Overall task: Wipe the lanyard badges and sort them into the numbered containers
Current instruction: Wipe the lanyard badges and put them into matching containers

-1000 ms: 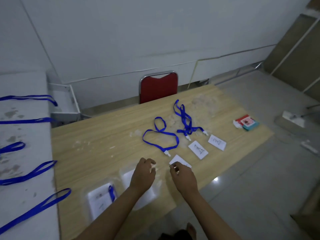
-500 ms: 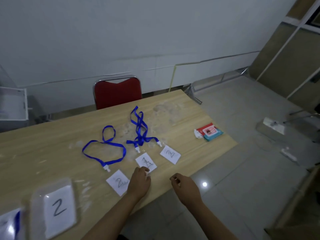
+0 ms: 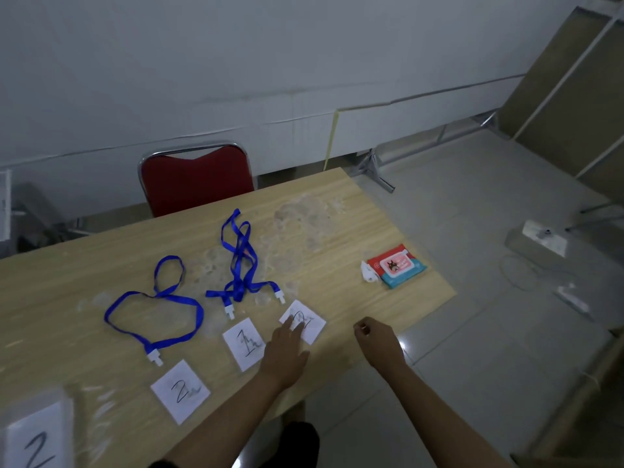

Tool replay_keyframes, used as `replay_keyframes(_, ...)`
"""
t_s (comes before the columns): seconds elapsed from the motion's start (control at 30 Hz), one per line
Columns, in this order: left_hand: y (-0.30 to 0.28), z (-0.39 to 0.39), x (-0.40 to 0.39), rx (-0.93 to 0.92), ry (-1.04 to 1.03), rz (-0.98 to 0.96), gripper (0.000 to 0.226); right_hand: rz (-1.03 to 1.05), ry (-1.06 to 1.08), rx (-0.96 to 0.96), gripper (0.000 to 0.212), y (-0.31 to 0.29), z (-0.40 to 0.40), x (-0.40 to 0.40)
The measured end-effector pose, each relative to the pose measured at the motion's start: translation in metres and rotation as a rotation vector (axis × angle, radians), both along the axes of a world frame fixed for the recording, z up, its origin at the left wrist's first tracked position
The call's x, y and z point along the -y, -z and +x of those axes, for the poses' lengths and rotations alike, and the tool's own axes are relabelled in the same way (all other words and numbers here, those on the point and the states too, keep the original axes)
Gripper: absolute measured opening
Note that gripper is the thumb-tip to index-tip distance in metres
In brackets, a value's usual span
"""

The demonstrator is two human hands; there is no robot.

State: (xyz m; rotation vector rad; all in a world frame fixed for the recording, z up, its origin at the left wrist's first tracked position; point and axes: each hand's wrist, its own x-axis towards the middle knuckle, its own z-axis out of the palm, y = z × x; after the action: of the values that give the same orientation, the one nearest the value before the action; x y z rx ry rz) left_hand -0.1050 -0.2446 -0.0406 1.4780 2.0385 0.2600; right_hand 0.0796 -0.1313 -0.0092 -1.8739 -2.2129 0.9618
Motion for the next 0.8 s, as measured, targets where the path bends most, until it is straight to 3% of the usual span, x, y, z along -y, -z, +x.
replay_keyframes(0.23, 0.032, -0.007, -0.030, -0.122, 0.000, -0.130, 0.074, -0.008, -0.075, 0.163, 0.041, 0.019, -0.011, -0.095)
replay_keyframes(0.5, 0.034, -0.035, -0.045, -0.182, 0.009, -0.087, 0.060, 0.108, -0.155, 0.157, 0.033, 0.035, -0.027, -0.135)
replay_keyframes(0.6, 0.032, -0.036, -0.045, -0.116, -0.056, -0.021, 0.054, 0.181, -0.105, 0.013, 0.024, 0.039, -0.026, -0.133)
replay_keyframes(0.67, 0.028, -0.033, -0.048, -0.010, -0.146, 0.070, 0.048, 0.120, -0.018, -0.202, 0.019, 0.034, -0.027, -0.131)
replay_keyframes(0.73, 0.021, -0.027, -0.057, 0.193, -0.299, 0.201, 0.036, 0.002, 0.028, -0.405, 0.012, 0.027, -0.034, -0.131)
replay_keyframes(0.8, 0.008, -0.021, -0.072, 0.511, -0.558, 0.271, 0.020, -0.235, 0.092, -0.651, 0.013, 0.018, -0.044, -0.130)
